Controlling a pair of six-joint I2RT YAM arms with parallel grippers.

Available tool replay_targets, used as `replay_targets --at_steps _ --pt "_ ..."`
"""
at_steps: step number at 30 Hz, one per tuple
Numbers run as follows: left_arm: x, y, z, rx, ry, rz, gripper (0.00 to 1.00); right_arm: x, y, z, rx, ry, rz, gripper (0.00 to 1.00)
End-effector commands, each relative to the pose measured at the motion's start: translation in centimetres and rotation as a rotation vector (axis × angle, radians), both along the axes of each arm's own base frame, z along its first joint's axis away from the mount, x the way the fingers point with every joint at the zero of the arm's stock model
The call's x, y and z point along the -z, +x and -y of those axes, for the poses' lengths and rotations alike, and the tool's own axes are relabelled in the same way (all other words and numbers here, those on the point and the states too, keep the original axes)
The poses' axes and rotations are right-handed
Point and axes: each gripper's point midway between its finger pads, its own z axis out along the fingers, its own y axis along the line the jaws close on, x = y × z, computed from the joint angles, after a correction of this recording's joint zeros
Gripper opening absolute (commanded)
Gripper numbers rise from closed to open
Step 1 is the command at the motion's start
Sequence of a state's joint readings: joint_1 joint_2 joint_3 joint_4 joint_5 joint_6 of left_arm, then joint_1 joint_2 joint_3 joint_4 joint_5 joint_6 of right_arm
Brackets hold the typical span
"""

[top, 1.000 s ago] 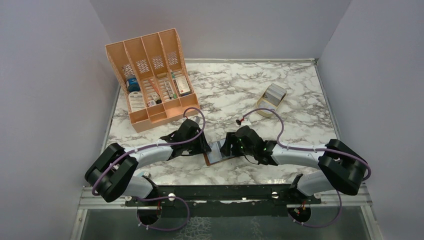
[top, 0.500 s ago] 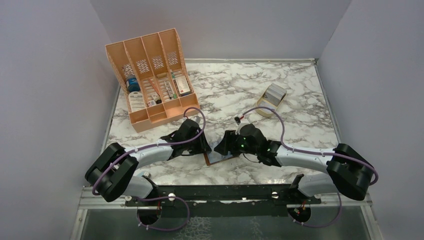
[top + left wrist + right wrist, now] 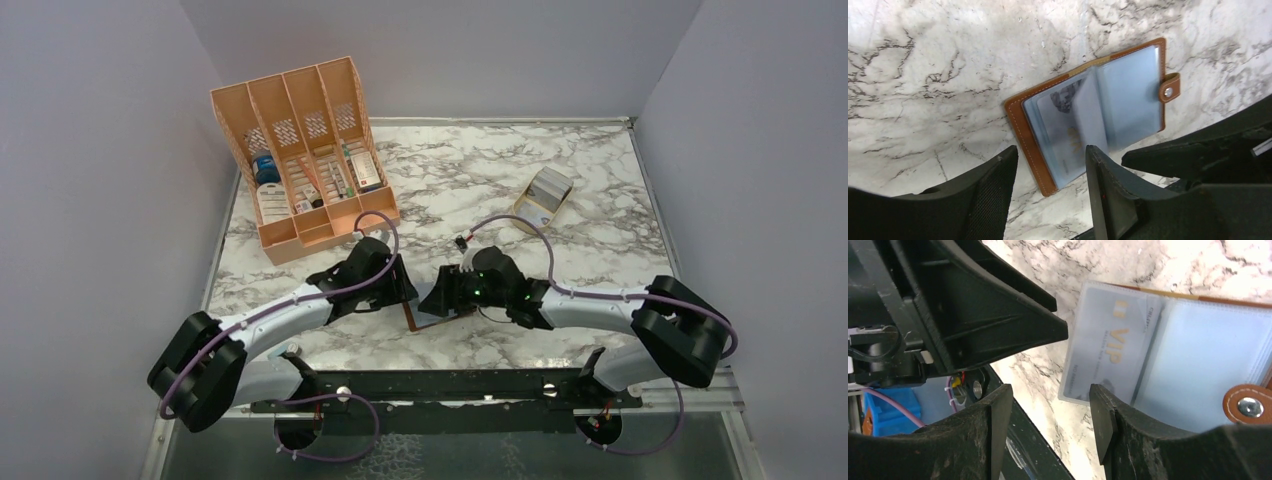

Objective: Put the credit cards into the card holder
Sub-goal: Turn over the card slot in the card holder, then pick up the credit card from the storage box.

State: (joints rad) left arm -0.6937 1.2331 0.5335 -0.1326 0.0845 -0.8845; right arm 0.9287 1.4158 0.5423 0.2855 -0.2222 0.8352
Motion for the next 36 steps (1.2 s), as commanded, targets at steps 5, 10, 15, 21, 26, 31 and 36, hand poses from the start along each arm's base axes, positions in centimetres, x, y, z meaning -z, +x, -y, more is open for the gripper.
replay_targets --at_steps 5,10,15,21,26,31,36 --pt "-1.7 0.4 -1.2 -0.048 0.003 0.062 0.57 -3.6 3.2 0.1 -0.053 -0.158 0.255 0.58" --pt "-1.0 0.4 -0.7 -0.013 0.005 0.058 0.58 -5.5 6.9 2.2 -0.025 -0.309 0.421 0.57" --pt "0.5 0.3 -0.3 0.024 0.01 0.044 0.58 -7.4 12.6 6.1 0.076 -0.499 0.543 0.57" --pt "1.3 0.8 0.1 0.059 0.041 0.043 0.56 -8.3 19.4 12.2 0.191 -0.709 0.592 0.56" --pt "1.4 1.3 1.1 0.111 0.022 0.07 0.54 -7.5 24.3 17.7 0.297 -0.856 0.587 0.56" --pt "0.1 1.7 3.1 0.177 -0.065 0.112 0.53 -6.9 27.8 21.9 0.362 -0.973 0.569 0.56" --pt "-2.7 2.0 4.9 0.252 -0.144 0.167 0.55 -5.9 30.2 24.9 0.332 -1.112 0.568 0.57"
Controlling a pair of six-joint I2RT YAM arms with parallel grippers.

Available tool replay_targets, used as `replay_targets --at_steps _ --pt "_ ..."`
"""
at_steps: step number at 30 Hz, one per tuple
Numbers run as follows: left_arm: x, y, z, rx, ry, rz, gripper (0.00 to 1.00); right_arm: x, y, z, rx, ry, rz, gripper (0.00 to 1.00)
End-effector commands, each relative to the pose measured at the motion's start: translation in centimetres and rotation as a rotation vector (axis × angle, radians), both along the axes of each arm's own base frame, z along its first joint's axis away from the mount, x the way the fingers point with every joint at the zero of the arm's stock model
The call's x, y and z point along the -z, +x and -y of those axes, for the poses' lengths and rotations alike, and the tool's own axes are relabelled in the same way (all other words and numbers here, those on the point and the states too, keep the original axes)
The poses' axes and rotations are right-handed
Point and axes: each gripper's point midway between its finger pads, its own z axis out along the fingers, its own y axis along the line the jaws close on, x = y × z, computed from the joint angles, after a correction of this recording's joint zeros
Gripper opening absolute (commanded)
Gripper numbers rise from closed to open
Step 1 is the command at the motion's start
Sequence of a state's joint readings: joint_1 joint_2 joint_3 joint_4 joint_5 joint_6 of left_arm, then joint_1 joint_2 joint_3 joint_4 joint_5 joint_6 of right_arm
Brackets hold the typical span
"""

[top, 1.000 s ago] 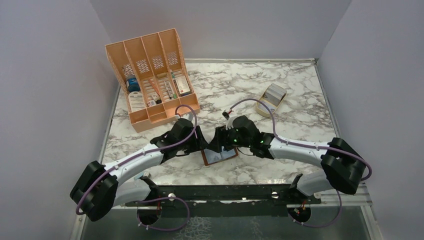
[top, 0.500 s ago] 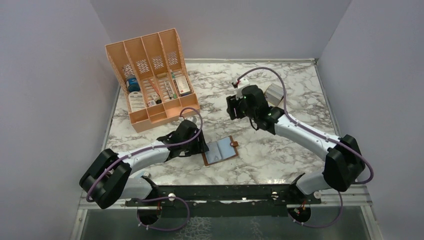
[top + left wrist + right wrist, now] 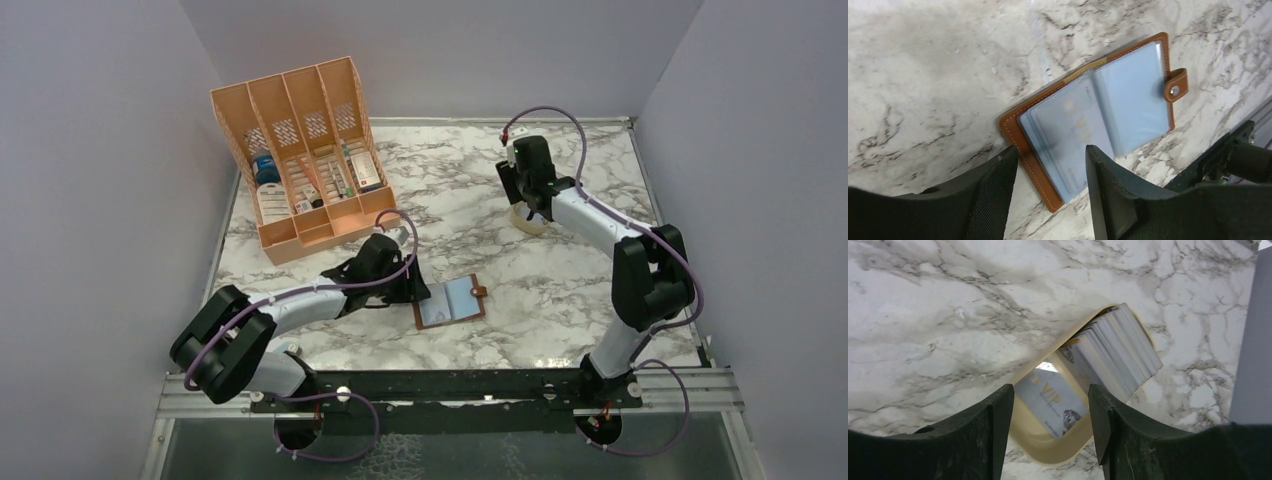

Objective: Put the credit cards into the card holder
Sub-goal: Pick up the credit card from the storage box.

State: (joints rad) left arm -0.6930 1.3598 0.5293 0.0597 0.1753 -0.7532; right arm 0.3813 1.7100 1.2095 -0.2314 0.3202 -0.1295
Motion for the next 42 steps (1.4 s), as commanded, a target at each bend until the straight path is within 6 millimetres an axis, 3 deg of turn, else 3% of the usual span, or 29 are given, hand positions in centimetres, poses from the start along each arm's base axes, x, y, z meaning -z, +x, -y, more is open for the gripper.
replay_targets --at_steps 1,13,19,23,34,42 --pt "-4.4 1.1 2.7 0.105 -0.121 0.099 0.56 -0.6 2.4 2.8 0.004 -0.162 0.005 0.58" --pt "-10.8 -0.3 0.5 0.103 -0.123 0.2 0.8 0.7 4.3 5.1 -0.081 -0.318 -0.055 0.53" --pt "-12.6 -1.0 -1.3 0.1 -0.073 0.25 0.82 2.8 4.3 5.5 -0.107 -0.37 -0.104 0.51" --pt "-13.3 -1.1 -2.2 0.084 -0.055 0.285 0.81 3.0 4.3 5.9 -0.098 -0.387 -0.111 0.5" --pt "-13.4 -1.1 -2.3 0.084 -0.057 0.288 0.81 3.8 4.2 8.5 -0.023 -0.464 -0.119 0.49" --pt "-13.1 -1.0 -2.4 0.073 -0.051 0.287 0.81 4.5 4.1 8.0 -0.058 -0.428 -0.136 0.46"
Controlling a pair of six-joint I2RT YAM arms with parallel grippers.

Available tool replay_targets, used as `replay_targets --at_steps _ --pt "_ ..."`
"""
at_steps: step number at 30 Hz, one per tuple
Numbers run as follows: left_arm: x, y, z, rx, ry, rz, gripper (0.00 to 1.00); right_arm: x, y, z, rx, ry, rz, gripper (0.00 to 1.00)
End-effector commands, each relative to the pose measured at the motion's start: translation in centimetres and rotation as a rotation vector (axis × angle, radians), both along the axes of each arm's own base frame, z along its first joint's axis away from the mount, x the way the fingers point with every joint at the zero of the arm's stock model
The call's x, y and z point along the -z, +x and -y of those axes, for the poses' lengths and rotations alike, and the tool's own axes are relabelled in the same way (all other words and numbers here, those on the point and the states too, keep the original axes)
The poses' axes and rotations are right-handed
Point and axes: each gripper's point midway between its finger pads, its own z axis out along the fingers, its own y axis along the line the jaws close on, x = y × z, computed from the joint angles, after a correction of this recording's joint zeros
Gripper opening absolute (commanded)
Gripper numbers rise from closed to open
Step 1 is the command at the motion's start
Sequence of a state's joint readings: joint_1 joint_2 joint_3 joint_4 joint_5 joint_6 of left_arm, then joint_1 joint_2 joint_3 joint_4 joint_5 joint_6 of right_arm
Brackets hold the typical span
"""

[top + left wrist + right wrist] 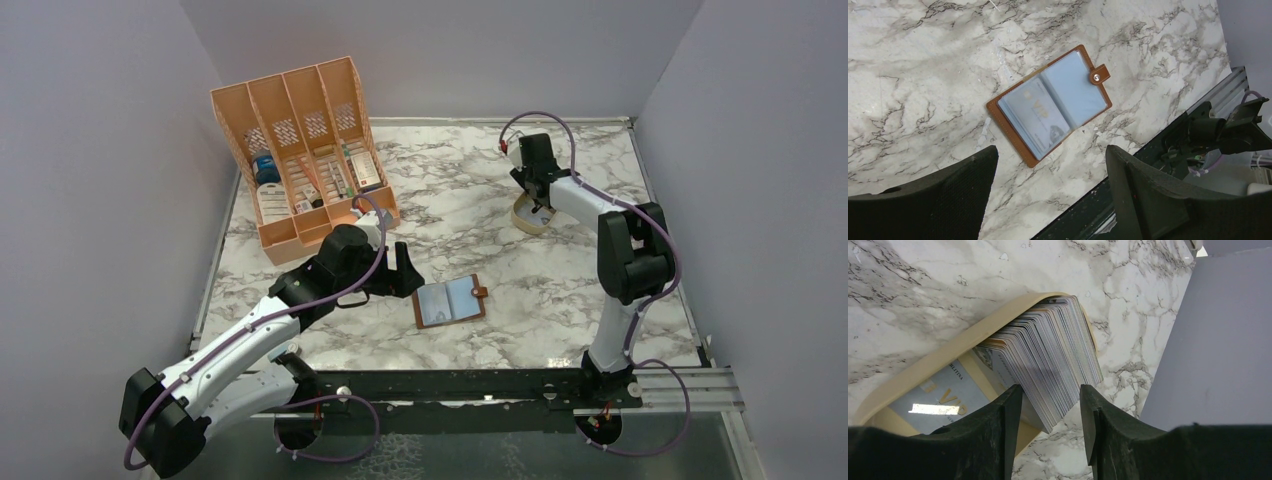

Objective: Put the credit cards into the card holder
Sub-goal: Pick up the credit card from the storage box.

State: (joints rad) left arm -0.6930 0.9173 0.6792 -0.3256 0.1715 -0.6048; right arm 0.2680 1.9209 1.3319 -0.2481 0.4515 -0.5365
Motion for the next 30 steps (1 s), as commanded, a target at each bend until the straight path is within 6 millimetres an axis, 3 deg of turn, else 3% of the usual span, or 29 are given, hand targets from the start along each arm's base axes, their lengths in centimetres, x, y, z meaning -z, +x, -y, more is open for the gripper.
replay_targets --at_steps 1,13,18,30 --pt "-0.9 0.7 -0.2 -0.019 0.004 0.034 0.81 1.2 0.1 -0.1 -0.015 0.01 -0.019 0.46" --pt "-0.7 0.7 -0.2 -0.017 0.009 0.031 0.81 1.8 0.2 0.3 -0.003 -0.014 -0.012 0.53" --pt "-1.0 0.7 -0.3 -0.02 0.003 0.038 0.81 1.0 0.6 1.3 0.037 -0.065 0.021 0.48" --pt "-1.1 0.8 -0.5 -0.033 0.004 0.05 0.81 -0.6 0.8 1.1 0.036 -0.045 0.062 0.4"
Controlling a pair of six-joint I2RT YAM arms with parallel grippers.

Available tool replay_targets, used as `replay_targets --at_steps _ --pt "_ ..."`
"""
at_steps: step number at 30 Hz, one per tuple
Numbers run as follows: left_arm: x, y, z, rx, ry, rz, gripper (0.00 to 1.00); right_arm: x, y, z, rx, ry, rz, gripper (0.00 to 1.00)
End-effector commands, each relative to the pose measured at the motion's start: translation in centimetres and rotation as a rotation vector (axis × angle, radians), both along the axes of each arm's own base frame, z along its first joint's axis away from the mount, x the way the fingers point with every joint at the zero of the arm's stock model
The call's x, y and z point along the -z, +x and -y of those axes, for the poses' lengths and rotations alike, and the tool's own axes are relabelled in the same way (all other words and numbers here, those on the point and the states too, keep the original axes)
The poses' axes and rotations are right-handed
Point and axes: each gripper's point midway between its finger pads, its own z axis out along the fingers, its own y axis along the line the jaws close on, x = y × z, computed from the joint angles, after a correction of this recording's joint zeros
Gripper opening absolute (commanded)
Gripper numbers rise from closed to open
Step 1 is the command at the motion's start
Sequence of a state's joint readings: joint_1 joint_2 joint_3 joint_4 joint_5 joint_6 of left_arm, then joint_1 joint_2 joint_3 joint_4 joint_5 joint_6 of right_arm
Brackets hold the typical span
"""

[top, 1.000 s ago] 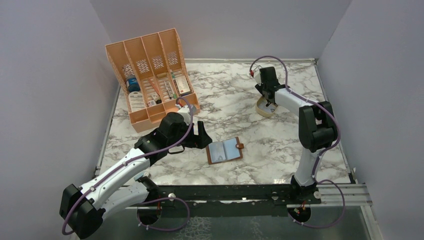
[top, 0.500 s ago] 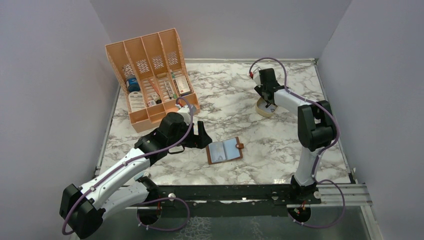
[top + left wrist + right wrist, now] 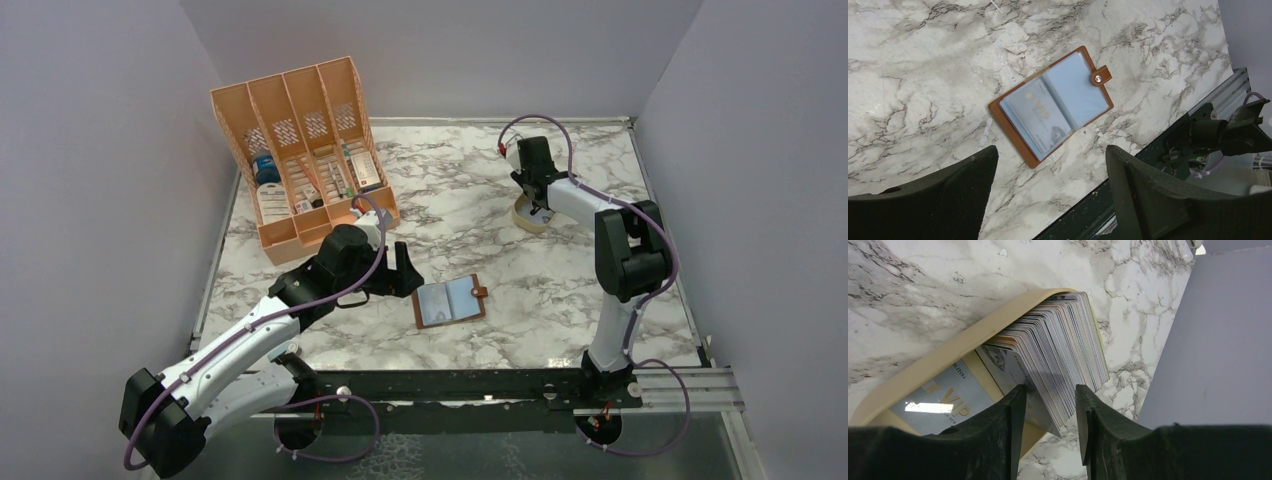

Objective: Put the credit cards into the card holder
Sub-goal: Pick up the credit card from the storage box.

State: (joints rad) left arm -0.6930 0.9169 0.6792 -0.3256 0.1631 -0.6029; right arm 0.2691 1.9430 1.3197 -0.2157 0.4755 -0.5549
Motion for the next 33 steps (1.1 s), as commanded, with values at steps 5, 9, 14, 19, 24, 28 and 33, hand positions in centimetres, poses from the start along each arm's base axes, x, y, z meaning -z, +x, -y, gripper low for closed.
replay_targets --at_steps 5,9,14,19,24,28,33 --pt "-1.2 0.77 -0.46 -0.031 0.0 0.046 0.81 -1.9 0.68 0.65 0.027 -0.006 0.073 0.37" --pt "-1.37 0.84 -0.47 -0.034 -0.001 0.051 0.81 -1.84 0.75 0.52 0.024 0.0 0.072 0.34" --pt "-1.38 0.85 -0.5 -0.035 -0.001 0.052 0.81 -1.72 0.68 0.54 0.027 0.0 0.066 0.28" --pt "-1.36 0.81 -0.53 -0.036 -0.002 0.051 0.81 -2.21 0.73 0.51 0.027 0.005 0.075 0.26" --pt "-1.3 0.75 -0.53 -0.035 -0.003 0.049 0.81 -2.14 0.69 0.06 0.009 0.028 0.069 0.22" --pt "-1.27 0.75 -0.56 -0.037 -0.003 0.049 0.81 -2.22 0.61 0.0 0.009 0.034 0.068 0.17" --pt "-0.97 1.02 -0.94 -0.068 0.013 0.039 0.81 -2.57 0.69 -0.06 0.011 0.038 0.064 0.11"
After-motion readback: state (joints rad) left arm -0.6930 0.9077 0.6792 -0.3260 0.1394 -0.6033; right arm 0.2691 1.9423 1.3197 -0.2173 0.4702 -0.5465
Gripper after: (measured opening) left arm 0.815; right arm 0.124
